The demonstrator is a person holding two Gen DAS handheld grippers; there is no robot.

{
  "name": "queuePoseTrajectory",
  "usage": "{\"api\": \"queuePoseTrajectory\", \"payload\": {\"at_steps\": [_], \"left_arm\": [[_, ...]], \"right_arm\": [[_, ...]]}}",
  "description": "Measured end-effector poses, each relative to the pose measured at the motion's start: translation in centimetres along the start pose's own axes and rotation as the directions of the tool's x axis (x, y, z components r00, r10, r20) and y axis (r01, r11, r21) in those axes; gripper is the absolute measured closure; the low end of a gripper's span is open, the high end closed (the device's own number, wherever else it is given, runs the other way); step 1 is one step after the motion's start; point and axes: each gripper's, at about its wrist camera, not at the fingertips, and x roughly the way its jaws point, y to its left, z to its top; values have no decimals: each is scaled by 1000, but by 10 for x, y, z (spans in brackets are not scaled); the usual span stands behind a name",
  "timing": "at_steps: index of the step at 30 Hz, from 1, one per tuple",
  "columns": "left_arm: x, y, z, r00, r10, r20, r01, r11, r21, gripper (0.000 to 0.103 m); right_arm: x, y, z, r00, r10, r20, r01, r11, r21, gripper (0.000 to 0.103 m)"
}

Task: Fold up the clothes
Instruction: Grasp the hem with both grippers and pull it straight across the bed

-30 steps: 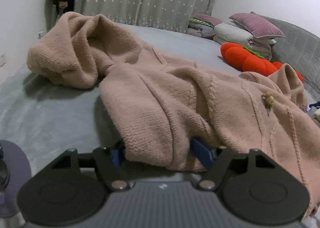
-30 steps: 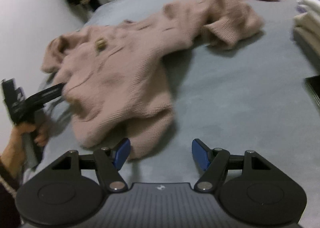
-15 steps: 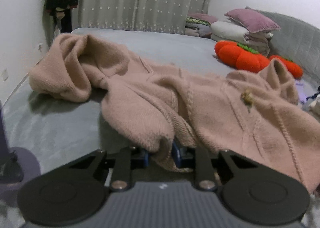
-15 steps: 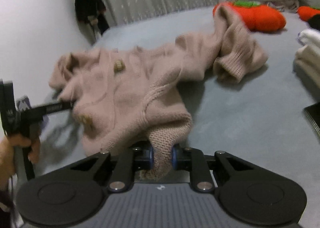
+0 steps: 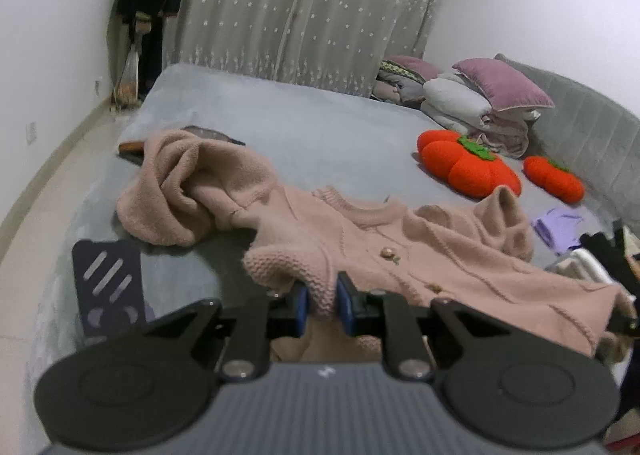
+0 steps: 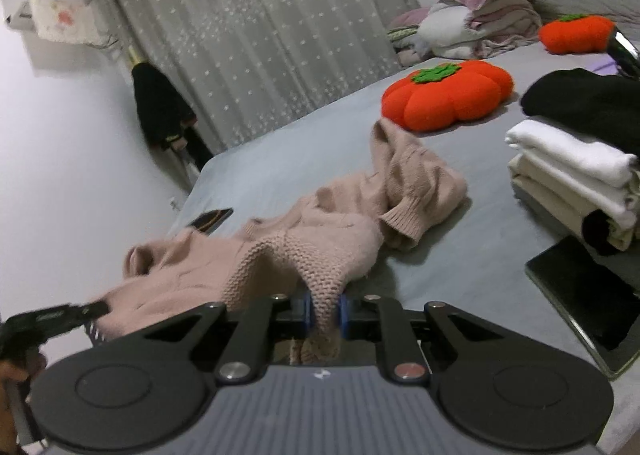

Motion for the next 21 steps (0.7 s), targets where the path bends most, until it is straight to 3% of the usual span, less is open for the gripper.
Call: {"api": "queuePoseTrajectory", "payload": {"at_steps": [6, 13, 21], "left_arm": [[19, -1, 8, 1000, -3, -21, 3, 1000, 3, 88], [101, -11, 16, 997, 39, -72, -35, 998, 55, 84], [186, -3, 17, 995, 80, -68, -73, 992, 102, 67]], "right_arm": [[27, -21, 9, 997, -72, -23, 73, 996, 41, 89], [109, -54, 4, 974, -195, -112, 201, 978, 49, 89], [151, -85, -6, 969, -204, -141, 221, 967, 123, 88]]}}
